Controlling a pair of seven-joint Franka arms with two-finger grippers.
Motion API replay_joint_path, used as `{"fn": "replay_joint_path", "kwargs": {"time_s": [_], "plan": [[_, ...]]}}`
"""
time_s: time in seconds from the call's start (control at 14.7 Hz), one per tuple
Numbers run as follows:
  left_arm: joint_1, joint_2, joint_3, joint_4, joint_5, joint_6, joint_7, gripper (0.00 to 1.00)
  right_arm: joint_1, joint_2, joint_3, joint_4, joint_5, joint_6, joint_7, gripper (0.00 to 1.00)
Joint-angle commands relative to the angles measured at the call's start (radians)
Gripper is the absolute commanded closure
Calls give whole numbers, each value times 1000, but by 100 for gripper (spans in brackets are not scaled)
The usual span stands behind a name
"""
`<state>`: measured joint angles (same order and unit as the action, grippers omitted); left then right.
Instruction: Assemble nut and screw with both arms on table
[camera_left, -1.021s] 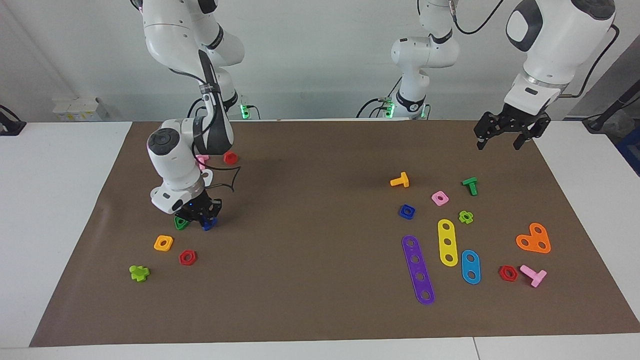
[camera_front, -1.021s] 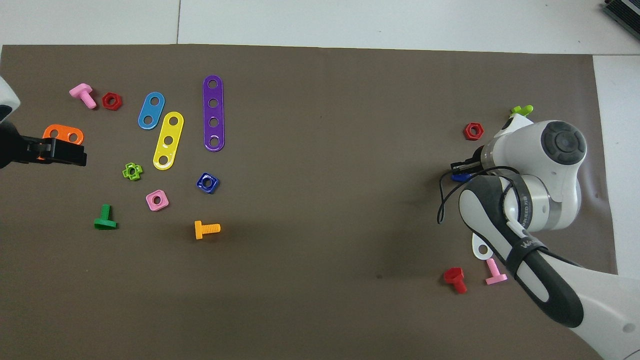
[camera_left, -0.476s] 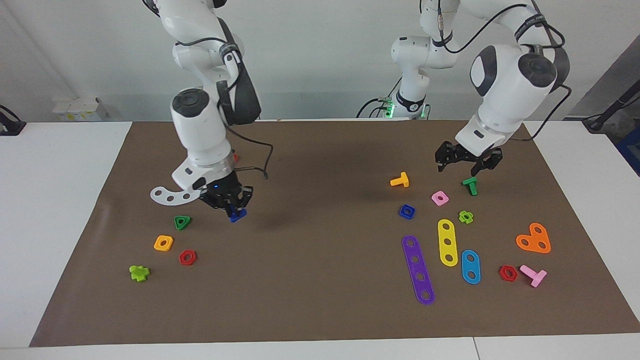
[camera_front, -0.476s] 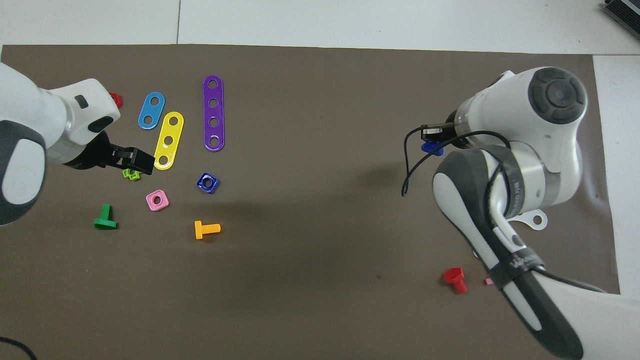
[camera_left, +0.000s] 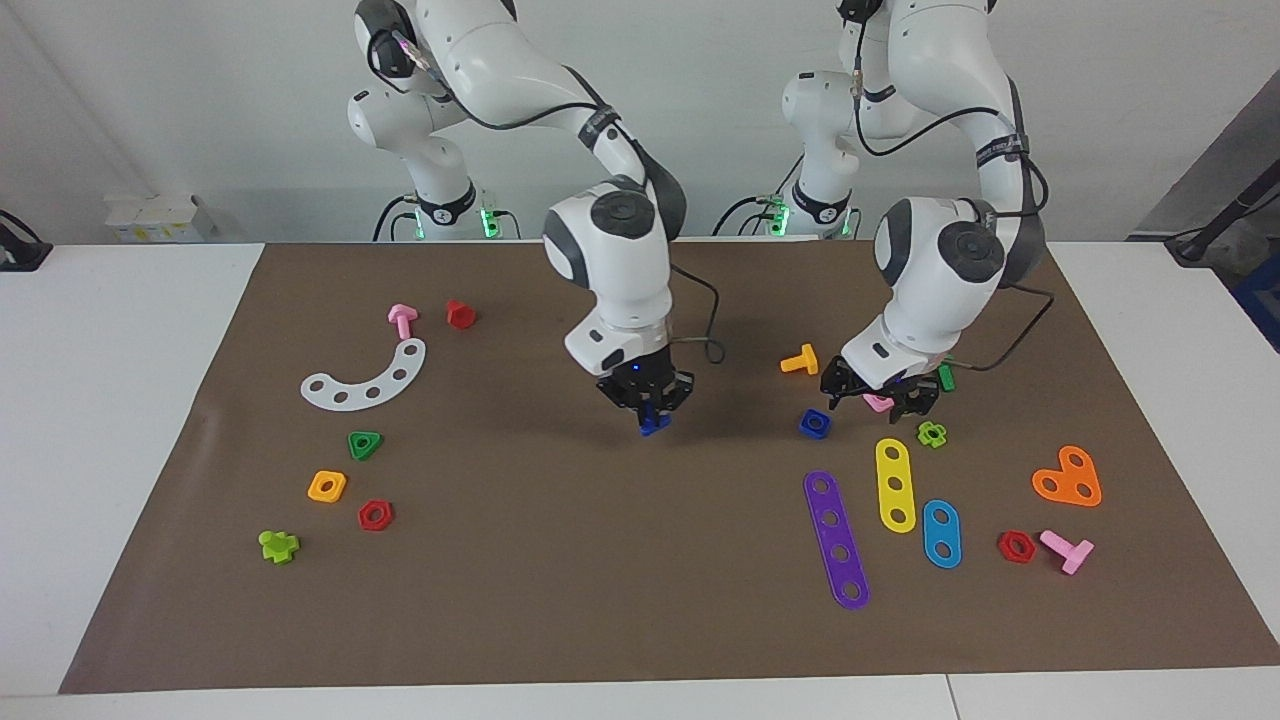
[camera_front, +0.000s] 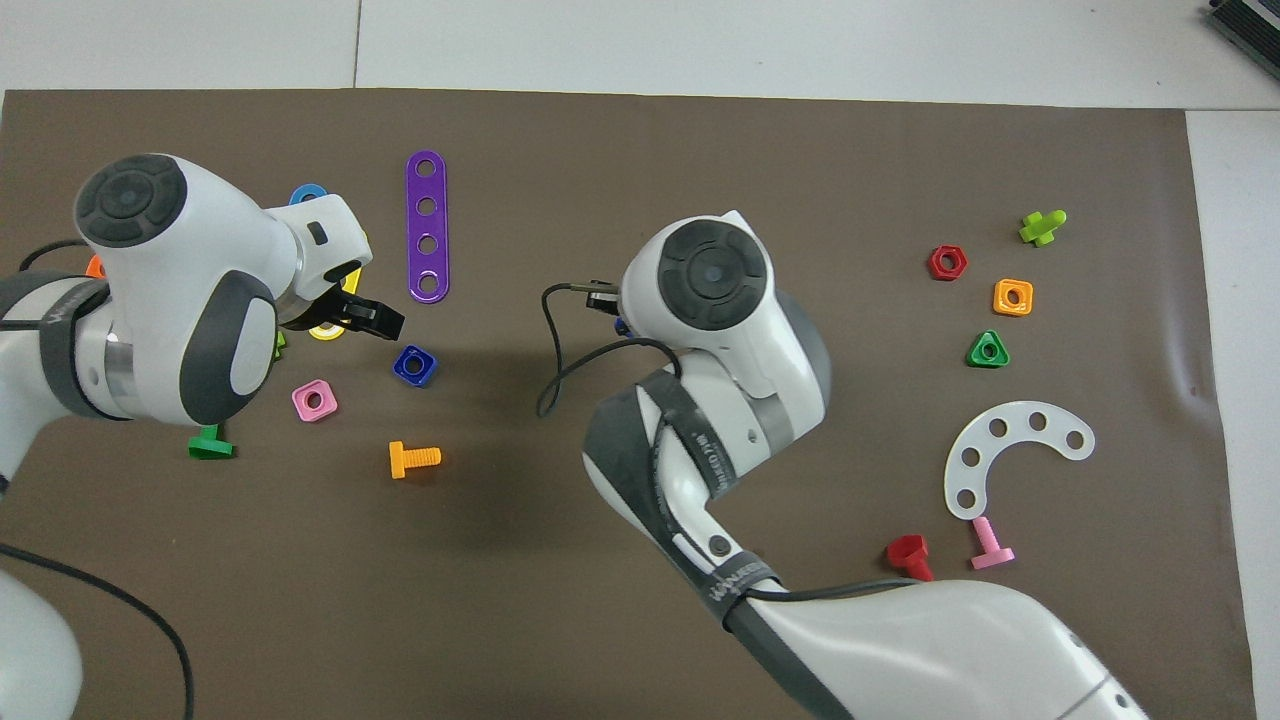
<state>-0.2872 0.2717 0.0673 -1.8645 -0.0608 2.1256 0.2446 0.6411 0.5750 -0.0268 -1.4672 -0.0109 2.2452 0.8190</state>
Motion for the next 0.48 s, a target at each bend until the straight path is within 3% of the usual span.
{"fn": "replay_joint_path", "kwargs": {"time_s": [0.0, 0.41], "plan": [[-13, 27, 16, -7, -72, 51, 128, 9, -3, 72, -1, 47, -41, 63, 23, 100], [-56, 50, 14, -70, -77, 108, 205, 12, 11, 62, -2, -19, -85, 35, 23, 100]]}}
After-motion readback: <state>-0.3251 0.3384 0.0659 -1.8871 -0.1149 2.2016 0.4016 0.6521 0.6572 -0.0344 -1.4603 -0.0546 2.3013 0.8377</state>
